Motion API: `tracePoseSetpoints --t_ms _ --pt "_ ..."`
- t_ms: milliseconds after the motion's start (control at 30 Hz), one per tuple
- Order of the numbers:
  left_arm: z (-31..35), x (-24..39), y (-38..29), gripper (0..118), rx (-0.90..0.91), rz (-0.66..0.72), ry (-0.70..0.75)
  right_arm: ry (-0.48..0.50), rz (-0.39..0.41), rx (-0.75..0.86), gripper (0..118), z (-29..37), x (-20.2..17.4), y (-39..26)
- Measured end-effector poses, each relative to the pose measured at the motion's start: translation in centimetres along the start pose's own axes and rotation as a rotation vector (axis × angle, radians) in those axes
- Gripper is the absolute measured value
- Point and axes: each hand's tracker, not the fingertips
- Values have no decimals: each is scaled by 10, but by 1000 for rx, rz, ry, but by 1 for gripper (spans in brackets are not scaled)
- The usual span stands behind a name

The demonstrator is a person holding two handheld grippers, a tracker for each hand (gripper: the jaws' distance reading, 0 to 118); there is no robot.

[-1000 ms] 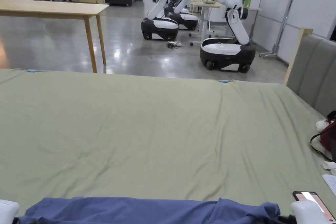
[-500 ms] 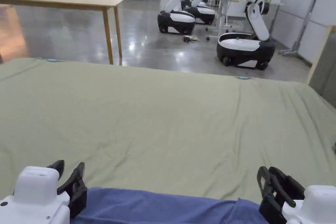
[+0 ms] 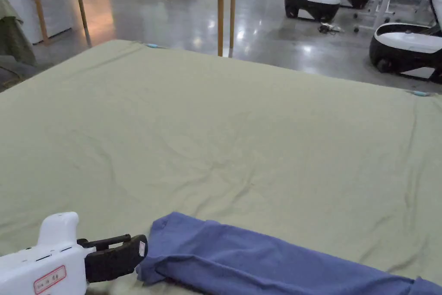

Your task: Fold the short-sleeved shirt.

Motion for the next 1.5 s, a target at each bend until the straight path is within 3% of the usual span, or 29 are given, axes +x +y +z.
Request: tracePoseSetpoints --t_ms 167,200,267,367,400,433,500,567,633,667,767,833,1000,1167,1333,1500 --pt "-67 -68 -12 118 -208 384 -336 0 -10 -21 6 -6 -15 0" --pt "-77 -65 -17 118 -254 432 -402 2 -12 -20 6 -7 -17 2" --pt "-93 -60 -13 118 -161 433 -568 4 -13 -19 6 -9 -21 5" --pt "-131 -50 -17 118 -268 641 -737 12 -17 -22 6 -15 -29 9" --pt "-138 -45 -16 112 -275 617 -737 13 -19 -20 6 -15 -32 10" --pt "-139 -39 -13 85 -279 574 -707 13 -21 -22 6 -17 -35 12" --pt "-152 -39 -13 4 -313 546 -599 14 -25 -24 6 -20 -39 14" --pt "-163 -42 -22 3 -401 521 -400 20 -34 -20 6 -19 -40 14" --pt "-145 -42 -15 3 -354 562 -550 18 -29 -17 6 -20 -42 14" --pt "-138 -40 -10 3 -334 583 -462 17 -29 -16 6 -19 -42 15" --pt "-109 -31 13 3 -265 478 -328 15 -42 -19 6 -19 -40 15" --pt "-94 -36 27 3 -216 482 -310 13 -46 -15 6 -17 -37 15" --pt "-82 -16 50 3 -187 199 -97 12 -36 -9 6 -11 -29 14" --pt "-67 110 38 3 -97 -274 58 8 -32 -4 6 -3 -20 17" --pt "-106 232 -30 2 -147 -718 117 -4 -9 11 6 12 -7 19" --pt "-174 293 -117 3 -238 -925 285 -21 -12 14 6 22 14 19"
